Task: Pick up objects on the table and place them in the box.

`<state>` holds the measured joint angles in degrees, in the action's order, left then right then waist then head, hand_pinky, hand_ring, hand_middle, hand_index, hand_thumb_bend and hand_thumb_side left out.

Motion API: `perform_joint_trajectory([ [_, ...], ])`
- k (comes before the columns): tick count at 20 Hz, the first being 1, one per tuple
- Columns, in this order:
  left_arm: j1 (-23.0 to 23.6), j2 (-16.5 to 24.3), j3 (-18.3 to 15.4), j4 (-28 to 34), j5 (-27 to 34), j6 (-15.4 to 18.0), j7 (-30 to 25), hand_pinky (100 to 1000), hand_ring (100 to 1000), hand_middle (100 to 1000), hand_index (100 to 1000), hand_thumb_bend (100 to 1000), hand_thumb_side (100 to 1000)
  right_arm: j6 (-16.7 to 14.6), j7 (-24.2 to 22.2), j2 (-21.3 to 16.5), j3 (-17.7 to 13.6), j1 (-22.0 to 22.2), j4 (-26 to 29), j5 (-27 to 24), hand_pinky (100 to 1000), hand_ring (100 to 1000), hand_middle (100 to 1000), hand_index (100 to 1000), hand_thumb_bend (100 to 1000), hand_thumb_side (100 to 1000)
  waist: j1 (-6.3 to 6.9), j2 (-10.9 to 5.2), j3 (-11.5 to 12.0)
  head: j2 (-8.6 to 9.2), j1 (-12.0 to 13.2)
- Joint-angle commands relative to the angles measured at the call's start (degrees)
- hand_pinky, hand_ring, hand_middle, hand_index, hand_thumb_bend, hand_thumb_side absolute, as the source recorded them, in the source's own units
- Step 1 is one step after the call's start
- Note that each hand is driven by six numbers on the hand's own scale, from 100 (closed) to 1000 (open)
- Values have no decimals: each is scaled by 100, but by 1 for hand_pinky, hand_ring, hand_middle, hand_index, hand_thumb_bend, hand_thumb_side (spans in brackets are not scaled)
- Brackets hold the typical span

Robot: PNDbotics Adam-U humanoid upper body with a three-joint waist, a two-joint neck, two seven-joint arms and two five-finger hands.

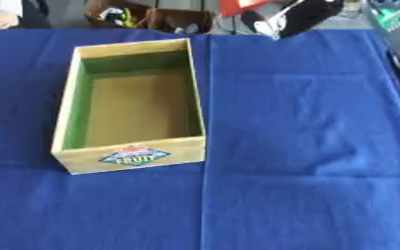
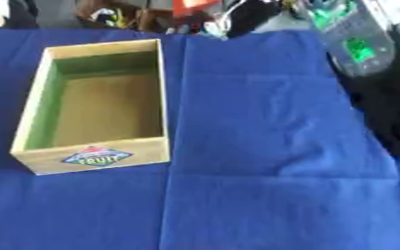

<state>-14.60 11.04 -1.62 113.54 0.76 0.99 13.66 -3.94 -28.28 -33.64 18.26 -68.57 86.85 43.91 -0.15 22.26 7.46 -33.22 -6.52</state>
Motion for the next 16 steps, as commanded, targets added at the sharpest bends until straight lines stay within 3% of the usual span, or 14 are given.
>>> perform_joint_trajectory([
  [1,-29,104,24,106,26,1,-23,617,770,759,781,100,983,-130,74,421,-30,-349,-532,321,564,489,278,312,100,242,2,-146,40,-30,-66],
  [8,-62,110,56,106,55,-8,-62,618,771,759,781,100,984,-404,243,1282,-137,-870,-1800,1103,569,491,276,312,100,254,-44,-76,227,-7,-193],
  [16,-113,101,79,106,84,-6,-88,619,772,760,780,100,984,-736,270,1854,-201,-1082,-2675,1615,570,492,277,315,100,264,-106,-1,364,93,-283],
])
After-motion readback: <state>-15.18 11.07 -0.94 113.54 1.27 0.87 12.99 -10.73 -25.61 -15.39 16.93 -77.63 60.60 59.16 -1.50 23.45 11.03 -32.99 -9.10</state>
